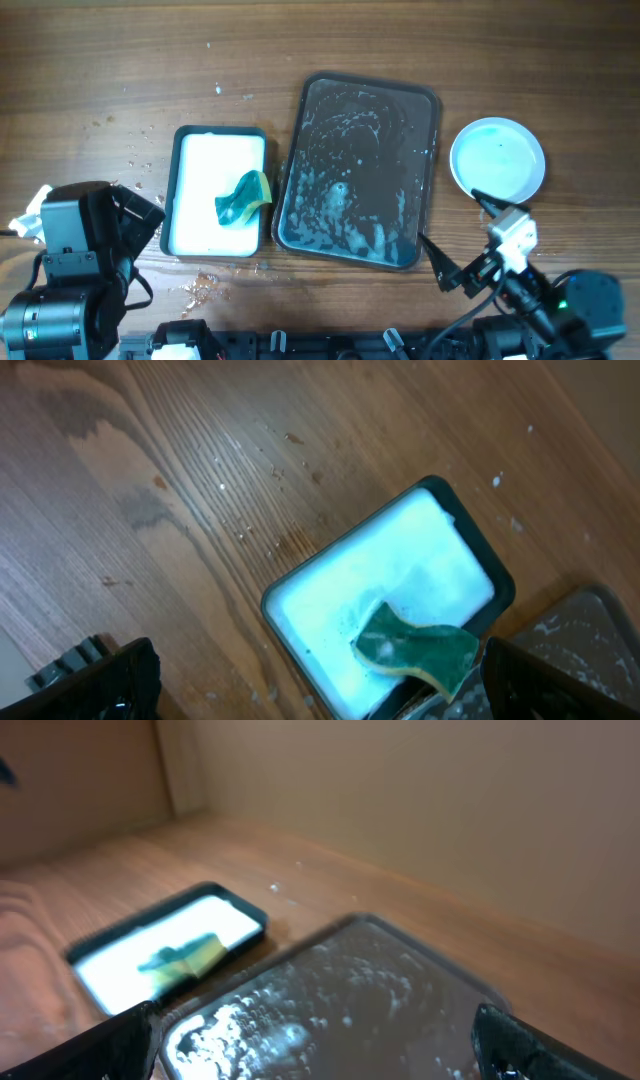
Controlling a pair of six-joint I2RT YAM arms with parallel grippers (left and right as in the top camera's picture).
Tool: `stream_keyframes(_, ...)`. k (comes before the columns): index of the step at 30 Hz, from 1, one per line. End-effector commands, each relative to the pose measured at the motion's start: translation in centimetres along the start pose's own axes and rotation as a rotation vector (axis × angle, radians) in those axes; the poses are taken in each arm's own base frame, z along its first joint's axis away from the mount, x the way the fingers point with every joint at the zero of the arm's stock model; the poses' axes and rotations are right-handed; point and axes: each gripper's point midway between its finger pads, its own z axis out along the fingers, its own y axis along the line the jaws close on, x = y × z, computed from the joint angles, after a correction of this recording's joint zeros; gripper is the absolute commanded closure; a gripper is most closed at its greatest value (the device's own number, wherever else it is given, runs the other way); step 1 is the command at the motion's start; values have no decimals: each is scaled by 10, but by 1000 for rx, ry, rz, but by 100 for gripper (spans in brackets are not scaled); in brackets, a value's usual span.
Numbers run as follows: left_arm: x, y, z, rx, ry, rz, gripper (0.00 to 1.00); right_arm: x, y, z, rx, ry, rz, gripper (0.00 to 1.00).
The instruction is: Clean dirty plates on tray and stack at the side
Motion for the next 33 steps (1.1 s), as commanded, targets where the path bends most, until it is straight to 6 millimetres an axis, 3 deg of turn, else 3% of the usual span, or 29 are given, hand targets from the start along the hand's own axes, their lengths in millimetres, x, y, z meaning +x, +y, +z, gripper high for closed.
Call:
stream_keyframes(1,-2,1,-2,5,-9,-20,0,43,-8,5,63,-14,-31,0)
stream_keyframes(4,-2,1,-2,5,-9,-20,0,73,-16,23,66,-21,-14,0)
stream_keyframes(8,-2,1,-2,5,-9,-20,0,98,-28,46,82,-87,-55,0)
stream_keyframes(12,-2,1,-2,5,-9,-20,0,82,-32,49,102,-215,-134,0)
stream_keyframes(26,-2,1,-3,8,-12,-19,0,84,-32,50,101,-206,-127,0)
stream_keyframes(30,2,13,-19,48,-48,-31,0,84,-32,50,101,-206,-127,0)
stream_keyframes(33,29,47,-29,27,-33,-21,0,84,-32,50,101,-206,-127,0)
